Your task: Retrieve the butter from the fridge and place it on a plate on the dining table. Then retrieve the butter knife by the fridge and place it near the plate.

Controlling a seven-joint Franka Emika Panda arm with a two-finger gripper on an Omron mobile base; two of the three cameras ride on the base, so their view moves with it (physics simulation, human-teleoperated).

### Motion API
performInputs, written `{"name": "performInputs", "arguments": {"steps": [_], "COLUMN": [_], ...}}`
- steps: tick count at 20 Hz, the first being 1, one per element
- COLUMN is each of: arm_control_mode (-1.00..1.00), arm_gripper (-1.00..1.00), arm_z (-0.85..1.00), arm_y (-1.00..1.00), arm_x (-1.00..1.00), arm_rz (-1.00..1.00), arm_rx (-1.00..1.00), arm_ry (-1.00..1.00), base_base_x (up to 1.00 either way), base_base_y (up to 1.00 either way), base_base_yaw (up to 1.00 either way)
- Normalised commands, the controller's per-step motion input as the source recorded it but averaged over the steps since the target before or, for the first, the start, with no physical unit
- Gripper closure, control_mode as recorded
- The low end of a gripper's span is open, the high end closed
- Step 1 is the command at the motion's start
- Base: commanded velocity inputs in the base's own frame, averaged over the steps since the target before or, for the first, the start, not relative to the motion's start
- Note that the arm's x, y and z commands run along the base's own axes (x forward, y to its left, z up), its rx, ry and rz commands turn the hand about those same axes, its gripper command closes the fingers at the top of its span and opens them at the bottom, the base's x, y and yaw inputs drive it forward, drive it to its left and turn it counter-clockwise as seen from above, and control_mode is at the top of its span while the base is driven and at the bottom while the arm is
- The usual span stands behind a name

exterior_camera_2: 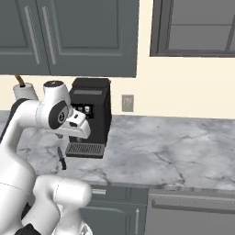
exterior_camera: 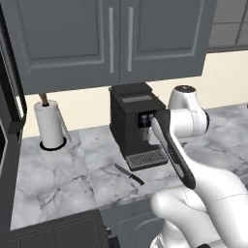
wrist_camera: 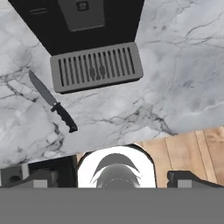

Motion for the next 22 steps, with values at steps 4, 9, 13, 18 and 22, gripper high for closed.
{"name": "performInputs", "arguments": {"steps": [4,9,13,18,22], "arm_control_mode": [1.00,1.00,1.00,1.00,1.00], "arm_gripper": [-1.00,-1.00,-1.00,-1.00,-1.00], "arm_z": [0.00,0.00,0.00,0.00,0.00], "arm_y": [0.00,0.00,0.00,0.00,0.00], "arm_x": [0.00,0.00,0.00,0.00,0.00], "arm_rz": [0.00,0.00,0.00,0.00,0.00], "arm_rx": [0.00,0.00,0.00,0.00,0.00], "arm_ry": [0.00,0.00,0.00,0.00,0.00], "base_base_x": [-0.01,0.00,0.06,0.24,0.09], "base_base_y": [0.60,0.36,0.04,-0.14,-0.06], "base_base_yaw": [0.26,0.24,0.25,0.26,0.19]}}
